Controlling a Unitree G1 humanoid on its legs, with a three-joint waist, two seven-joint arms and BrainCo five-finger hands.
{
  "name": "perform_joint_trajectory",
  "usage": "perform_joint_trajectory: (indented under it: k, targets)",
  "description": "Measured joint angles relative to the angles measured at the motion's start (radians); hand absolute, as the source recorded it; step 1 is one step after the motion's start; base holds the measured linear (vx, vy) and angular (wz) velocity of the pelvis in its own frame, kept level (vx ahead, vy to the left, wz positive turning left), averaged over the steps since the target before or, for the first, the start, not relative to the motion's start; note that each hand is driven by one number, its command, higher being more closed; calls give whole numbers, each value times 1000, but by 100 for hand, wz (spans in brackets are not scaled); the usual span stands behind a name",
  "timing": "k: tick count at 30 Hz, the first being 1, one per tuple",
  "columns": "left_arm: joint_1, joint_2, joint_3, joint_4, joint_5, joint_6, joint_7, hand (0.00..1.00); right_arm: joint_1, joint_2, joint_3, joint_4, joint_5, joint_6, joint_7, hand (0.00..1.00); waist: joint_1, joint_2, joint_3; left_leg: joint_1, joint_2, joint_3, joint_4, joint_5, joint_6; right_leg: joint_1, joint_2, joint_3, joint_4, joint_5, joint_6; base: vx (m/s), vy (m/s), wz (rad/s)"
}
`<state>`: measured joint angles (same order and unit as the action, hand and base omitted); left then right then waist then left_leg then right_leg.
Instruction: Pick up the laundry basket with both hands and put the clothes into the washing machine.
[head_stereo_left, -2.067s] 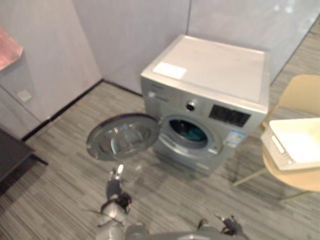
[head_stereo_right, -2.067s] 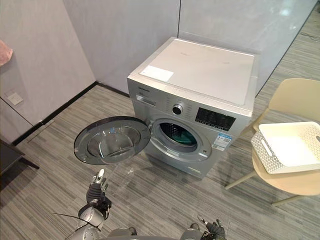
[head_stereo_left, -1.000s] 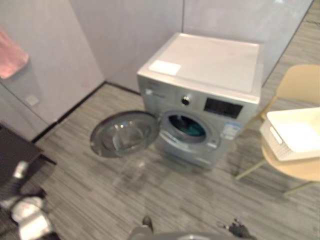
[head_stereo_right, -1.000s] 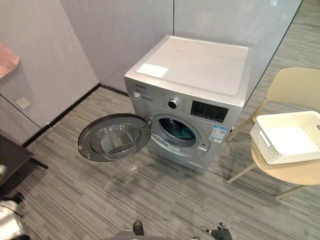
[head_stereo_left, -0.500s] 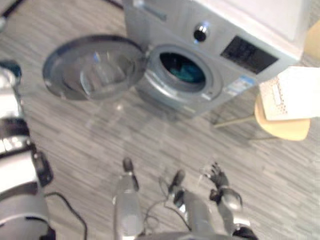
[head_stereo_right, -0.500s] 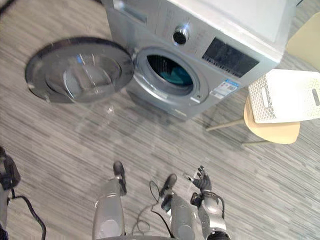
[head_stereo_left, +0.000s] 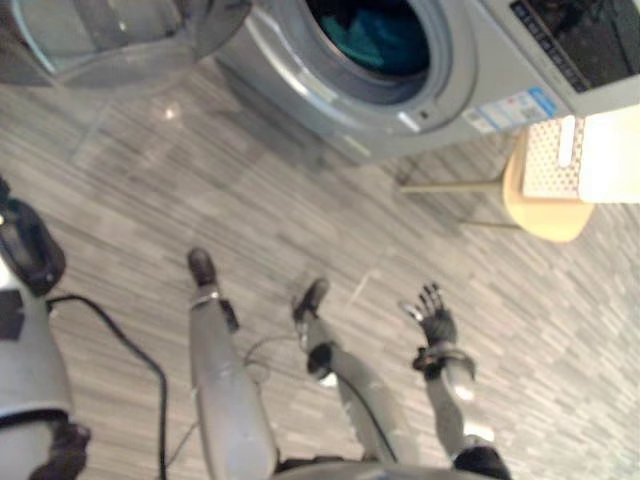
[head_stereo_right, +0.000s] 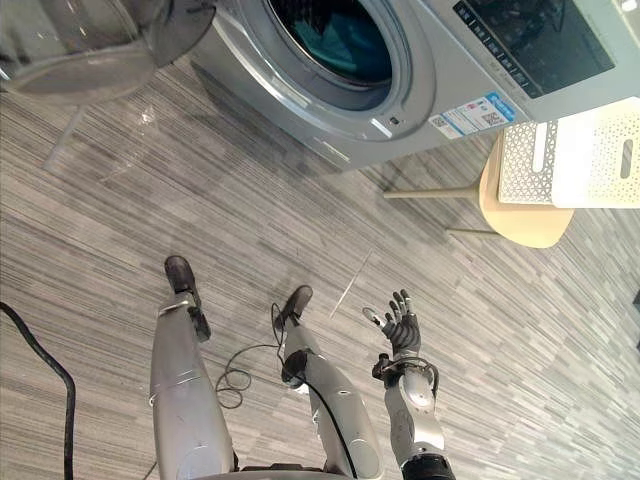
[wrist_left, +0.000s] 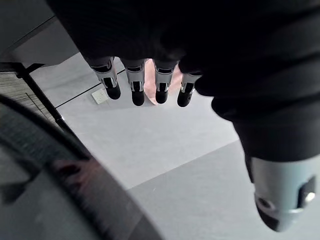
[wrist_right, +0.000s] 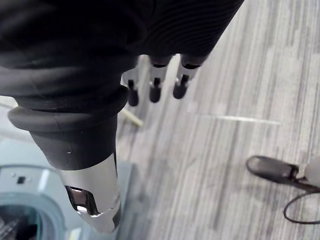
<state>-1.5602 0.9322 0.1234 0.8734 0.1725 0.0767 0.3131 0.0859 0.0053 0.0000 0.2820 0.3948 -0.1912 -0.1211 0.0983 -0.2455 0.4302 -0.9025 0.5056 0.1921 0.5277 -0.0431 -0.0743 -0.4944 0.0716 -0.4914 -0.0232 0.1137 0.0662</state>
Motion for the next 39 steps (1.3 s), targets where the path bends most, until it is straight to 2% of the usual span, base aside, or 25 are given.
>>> perform_joint_trajectory:
  k: [1,4,7,8,14,18,20,22,25,27,28,29,31,34,36,38,39]
  targets:
    - [0,4,4,0,5,2,-13,0,7,0,0,-4,0,1,13,0,-5,-9,4,-5,7,-1,-2,3,-5,-7,7,1,0,0,0,104,-30,-19]
    - [-21,22,8,-16,45,0,-9,0,46,9,-5,-56,14,1,21,0,-13,-13,6,-28,30,-10,10,9,-14,-26,29,1,0,1,1,114,-20,-16]
    - [-33,44,16,-40,88,2,-7,0,50,11,-4,-140,43,0,41,0,-22,-17,8,-41,59,-14,16,10,-16,-37,54,6,-1,23,34,116,9,-20]
    - [-34,54,16,-56,106,2,-7,0,57,11,-2,-183,54,-2,48,0,-30,-18,8,-53,64,-18,20,9,-18,-42,59,10,-2,23,35,101,29,-18]
    - [-61,82,10,-75,115,22,-12,0,111,12,10,-280,110,-3,85,0,-30,-18,8,-90,89,-28,50,1,-28,-61,80,37,-17,24,37,68,41,-14]
    - [-58,109,36,-77,143,22,-52,0,148,11,9,-308,112,4,107,0,-31,-18,8,-106,106,-35,64,-2,-32,-71,93,46,-17,24,37,72,50,-13]
    - [-47,113,86,-81,152,20,-100,0,149,11,7,-308,112,19,116,0,-31,-18,7,-107,111,-40,65,-6,-29,-70,93,36,-12,-16,65,87,56,-5]
    - [7,120,203,-83,148,21,-178,0,149,11,7,-308,108,54,131,0,-31,-18,5,-88,118,-39,72,0,-38,-67,86,3,27,-24,25,99,48,0]
    - [124,121,373,-64,150,47,-254,0,151,6,5,-309,106,87,154,0,-31,-16,-23,-62,124,-20,72,1,-39,-63,84,6,39,-15,12,130,62,-7]
    - [192,111,420,-62,152,55,-284,0,150,4,6,-309,106,98,173,0,-29,-16,-24,-25,124,-4,71,0,-39,-34,79,13,40,-8,2,134,80,7]
    - [229,94,432,-63,152,54,-292,0,152,1,6,-309,105,105,182,0,-30,-16,-32,-9,123,4,71,0,-39,-21,75,19,42,-9,0,151,126,18]
    - [336,34,437,-70,154,54,-292,0,165,-9,9,-308,104,115,192,0,-30,-6,-87,9,115,13,65,-15,-45,-14,63,28,59,-27,-27,152,132,18]
    - [402,-11,436,-69,154,55,-292,0,165,-13,11,-303,100,122,195,0,-28,1,-103,45,103,20,65,-18,-42,10,49,27,77,-47,-56,116,103,27]
    - [594,-136,417,-60,149,54,-292,0,167,-29,18,-257,59,126,217,0,-26,32,-144,142,67,45,27,-21,-36,56,1,24,146,-89,-62,110,126,38]
    - [853,-272,385,-56,121,29,-303,0,165,-49,17,-174,19,133,219,0,-28,80,-187,205,27,71,12,-27,-27,63,-60,23,239,-138,-50,77,136,31]
    - [1010,-396,350,-36,99,15,-315,0,170,-54,17,-126,-13,141,212,0,-25,102,-200,257,3,89,0,-29,-25,87,-91,27,267,-160,-42,46,89,28]
    - [1134,-498,215,14,59,-3,-362,0,174,-54,17,-97,-40,146,214,0,-20,108,-206,300,-20,107,-21,-35,-26,112,-114,27,282,-181,-31,27,64,29]
